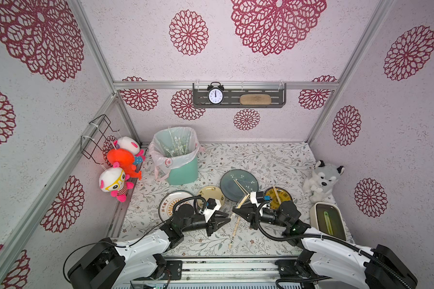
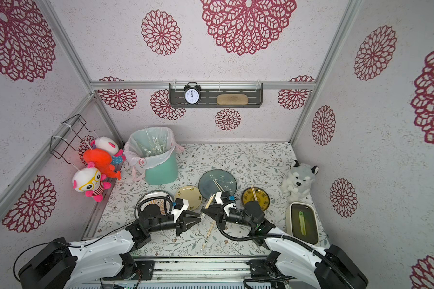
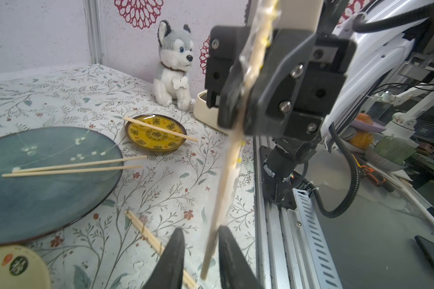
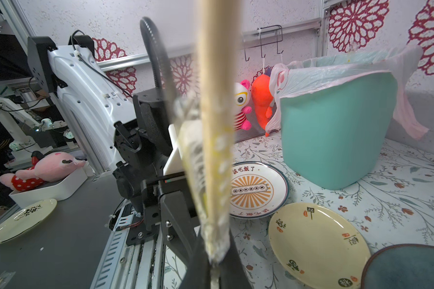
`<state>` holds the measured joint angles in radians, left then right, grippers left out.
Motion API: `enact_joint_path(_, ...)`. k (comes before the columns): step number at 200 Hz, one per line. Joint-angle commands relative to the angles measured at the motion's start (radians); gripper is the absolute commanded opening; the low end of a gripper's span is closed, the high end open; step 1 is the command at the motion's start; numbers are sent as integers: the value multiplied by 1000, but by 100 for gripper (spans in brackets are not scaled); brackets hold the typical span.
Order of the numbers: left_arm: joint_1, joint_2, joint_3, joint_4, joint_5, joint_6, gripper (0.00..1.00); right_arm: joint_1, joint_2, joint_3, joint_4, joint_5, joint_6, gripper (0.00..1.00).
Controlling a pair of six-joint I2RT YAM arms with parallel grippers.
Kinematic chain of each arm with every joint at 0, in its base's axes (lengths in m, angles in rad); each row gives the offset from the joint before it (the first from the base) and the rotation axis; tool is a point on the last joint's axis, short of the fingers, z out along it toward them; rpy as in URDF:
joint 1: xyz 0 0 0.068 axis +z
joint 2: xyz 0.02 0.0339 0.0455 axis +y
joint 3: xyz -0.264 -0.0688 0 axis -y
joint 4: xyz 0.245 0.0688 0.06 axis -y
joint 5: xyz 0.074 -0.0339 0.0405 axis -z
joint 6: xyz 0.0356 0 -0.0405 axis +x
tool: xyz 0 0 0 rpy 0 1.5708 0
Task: Remove the packaging of disposable chopsticks
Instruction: Remove the packet bag from the disposable chopsticks.
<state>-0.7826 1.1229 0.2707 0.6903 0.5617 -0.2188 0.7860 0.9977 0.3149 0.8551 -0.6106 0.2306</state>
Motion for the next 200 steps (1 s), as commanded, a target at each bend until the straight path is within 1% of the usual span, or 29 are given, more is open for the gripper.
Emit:
enact_joint_path(1,6,22,44,45,54,-1,27,-2,13,-2,66,-44,16,0)
enact_joint_path(42,6,95,69,60,76,-12,22,-2,18,-13,92,-55,24,0)
enact_joint_path(55,6,112,68,70,83,-18,16,-2,10,-13,86,-55,21,0)
enact_joint_path(76,6,123,65,103,112,-26,11,-2,7,-8,76,-59,16,0)
enact_joint_path(103,6,120,92,97,122,-29,0,-3,32,-19,100,-67,25,0)
enact_joint_path(137,9,88,134,79,131,-23,0,-3,57,-50,146,-69,45,0)
enact_joint_path(164,10,39,178,-22,138,10,0,-1,72,-75,170,-60,52,0)
enact_joint_path(180,10,31,184,-15,143,8,0,-1,79,-80,172,-56,49,0)
enact_joint_path(200,11,34,184,4,139,4,4,-1,86,-84,179,-61,50,0)
